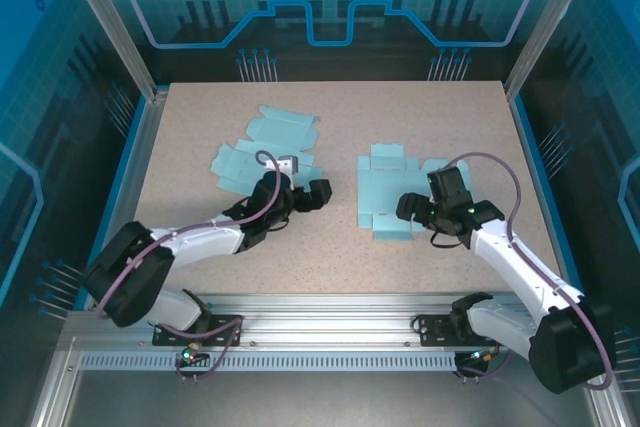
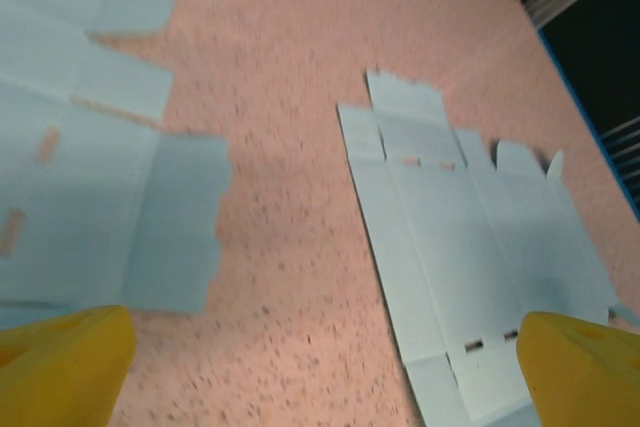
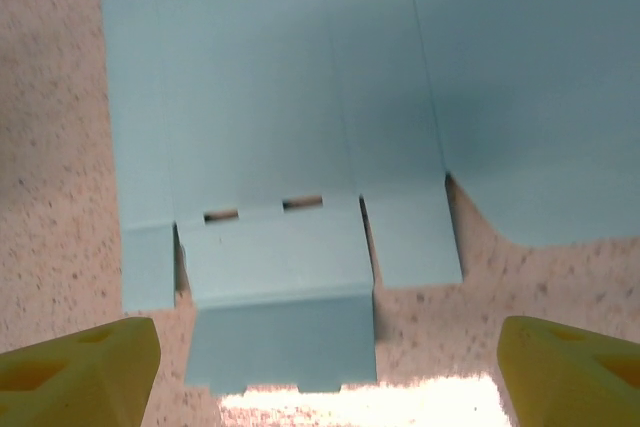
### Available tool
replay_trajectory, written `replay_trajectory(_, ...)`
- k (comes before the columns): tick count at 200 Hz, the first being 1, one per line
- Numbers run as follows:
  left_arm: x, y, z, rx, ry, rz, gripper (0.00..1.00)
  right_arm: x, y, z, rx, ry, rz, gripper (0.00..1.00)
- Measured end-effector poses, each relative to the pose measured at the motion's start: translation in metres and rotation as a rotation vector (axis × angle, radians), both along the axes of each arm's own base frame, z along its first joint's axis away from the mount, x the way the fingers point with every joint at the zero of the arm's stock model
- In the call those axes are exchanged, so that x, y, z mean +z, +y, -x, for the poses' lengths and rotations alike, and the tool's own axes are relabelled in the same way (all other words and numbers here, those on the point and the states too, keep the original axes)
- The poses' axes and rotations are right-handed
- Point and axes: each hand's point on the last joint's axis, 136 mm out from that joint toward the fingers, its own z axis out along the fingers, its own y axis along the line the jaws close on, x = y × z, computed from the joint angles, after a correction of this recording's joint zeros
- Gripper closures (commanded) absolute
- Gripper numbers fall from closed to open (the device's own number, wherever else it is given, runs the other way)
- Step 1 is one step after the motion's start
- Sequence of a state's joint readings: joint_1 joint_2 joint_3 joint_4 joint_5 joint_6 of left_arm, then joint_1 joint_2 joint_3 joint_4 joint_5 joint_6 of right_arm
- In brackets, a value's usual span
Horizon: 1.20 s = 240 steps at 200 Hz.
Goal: Fold the paper box
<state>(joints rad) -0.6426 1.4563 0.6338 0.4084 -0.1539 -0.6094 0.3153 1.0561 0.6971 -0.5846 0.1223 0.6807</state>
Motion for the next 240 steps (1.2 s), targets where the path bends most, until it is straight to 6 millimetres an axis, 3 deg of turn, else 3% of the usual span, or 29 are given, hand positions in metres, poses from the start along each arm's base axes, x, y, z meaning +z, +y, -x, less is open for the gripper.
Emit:
replay_trajectory(32, -0.013, -0.017, 0.009, -0.032, 0.06, 0.023, 0.01, -0.016, 0.012, 0.019, 0.003, 0.073, -0.018, 0.14)
replay_trajectory(85, -0.016, -0.021, 0.012, -0.029, 0.093, 0.055, 0.01, -0.064, 0.023, 0.047, -0.037, 0.214, -0.097, 0.18)
replay_trajectory(114, -0.017, -0.021, 0.012, -0.026, 0.097, 0.058, 0.01, -0.074, 0.035, 0.04, -0.05, 0.216, -0.16, 0.23)
replay_trajectory(146, -0.022, -0.021, 0.012, -0.025, 0.107, 0.049, 0.02, -0.087, 0.037, 0.035, -0.09, 0.241, -0.173, 0.37)
replay_trajectory(240, -0.037, -0.032, 0.001, -0.016, 0.156, 0.046, 0.22, -0.096, 0.037, 0.028, -0.189, 0.44, -0.079, 0.41)
